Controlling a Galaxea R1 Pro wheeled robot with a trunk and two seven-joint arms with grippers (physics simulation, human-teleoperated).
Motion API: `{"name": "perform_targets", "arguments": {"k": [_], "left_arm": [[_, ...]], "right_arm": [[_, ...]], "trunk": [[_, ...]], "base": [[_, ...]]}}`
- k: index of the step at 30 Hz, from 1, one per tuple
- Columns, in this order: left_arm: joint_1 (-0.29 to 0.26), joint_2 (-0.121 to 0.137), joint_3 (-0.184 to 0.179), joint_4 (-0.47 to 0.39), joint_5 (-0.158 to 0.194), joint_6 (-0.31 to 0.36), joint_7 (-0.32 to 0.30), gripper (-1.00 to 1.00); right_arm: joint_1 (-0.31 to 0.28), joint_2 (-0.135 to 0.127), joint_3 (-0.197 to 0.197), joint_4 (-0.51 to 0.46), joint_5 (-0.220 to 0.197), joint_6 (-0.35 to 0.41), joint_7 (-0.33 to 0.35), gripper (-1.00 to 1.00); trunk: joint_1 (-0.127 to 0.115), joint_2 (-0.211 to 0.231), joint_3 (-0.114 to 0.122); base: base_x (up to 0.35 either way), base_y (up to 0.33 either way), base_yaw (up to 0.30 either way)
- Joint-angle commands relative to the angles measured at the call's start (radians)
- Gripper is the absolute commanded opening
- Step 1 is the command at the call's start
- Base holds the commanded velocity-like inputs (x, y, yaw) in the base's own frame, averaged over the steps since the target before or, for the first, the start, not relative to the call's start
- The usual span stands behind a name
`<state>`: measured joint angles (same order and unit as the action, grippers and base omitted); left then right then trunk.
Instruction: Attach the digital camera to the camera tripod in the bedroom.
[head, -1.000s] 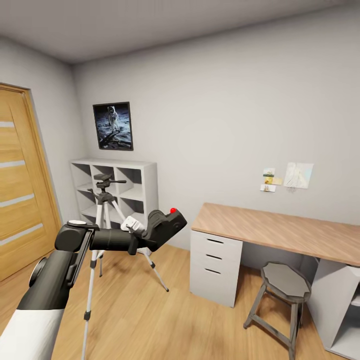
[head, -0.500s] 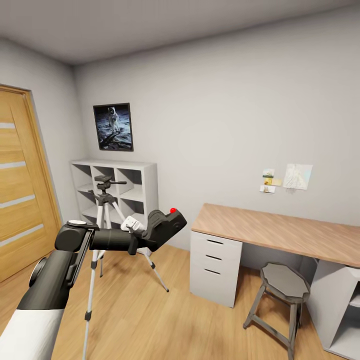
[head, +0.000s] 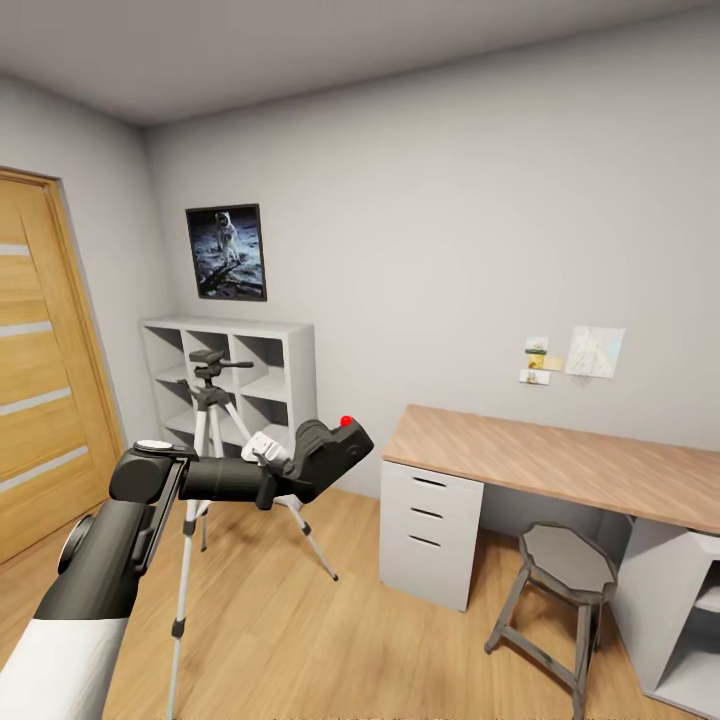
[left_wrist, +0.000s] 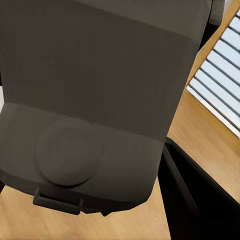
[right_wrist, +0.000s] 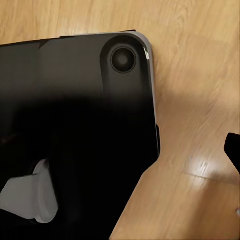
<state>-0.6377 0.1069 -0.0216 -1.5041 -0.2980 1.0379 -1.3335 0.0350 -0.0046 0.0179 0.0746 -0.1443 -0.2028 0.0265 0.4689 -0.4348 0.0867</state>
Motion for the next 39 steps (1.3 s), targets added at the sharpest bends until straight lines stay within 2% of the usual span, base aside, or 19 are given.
{"name": "perform_targets", "arguments": {"k": [1, 5, 21, 34, 39], "left_arm": [[0.000, 0.000, 0.000, -0.001, -0.011, 0.009, -0.012, -1.00], [0.000, 0.000, 0.000, -0.001, -0.011, 0.009, -0.012, -1.00], [0.000, 0.000, 0.000, -0.001, -0.011, 0.009, -0.012, -1.00], [0.000, 0.002, 0.000, -0.001, -0.011, 0.009, -0.013, -1.00], [0.000, 0.017, 0.000, -0.001, -0.010, 0.009, -0.014, -1.00]], "right_arm": [[0.000, 0.000, 0.002, 0.002, -0.009, -0.006, 0.003, 1.00], [-0.001, 0.000, 0.001, 0.002, -0.009, -0.007, 0.003, 1.00], [-0.001, 0.000, 0.000, 0.002, -0.009, -0.007, 0.004, 1.00], [-0.001, 0.000, 0.003, 0.002, -0.008, -0.008, 0.004, 1.00], [0.000, 0.000, 0.005, 0.002, -0.008, -0.009, 0.004, 1.00]], "trunk": [[-0.004, 0.007, 0.003], [-0.019, 0.035, 0.015], [-0.019, 0.035, -0.003], [-0.019, 0.035, -0.005], [-0.019, 0.035, -0.005]], "base": [[0.000, 0.000, 0.000], [0.000, 0.000, 0.000], [0.000, 0.000, 0.000], [0.000, 0.000, 0.000], [0.000, 0.000, 0.000]]}}
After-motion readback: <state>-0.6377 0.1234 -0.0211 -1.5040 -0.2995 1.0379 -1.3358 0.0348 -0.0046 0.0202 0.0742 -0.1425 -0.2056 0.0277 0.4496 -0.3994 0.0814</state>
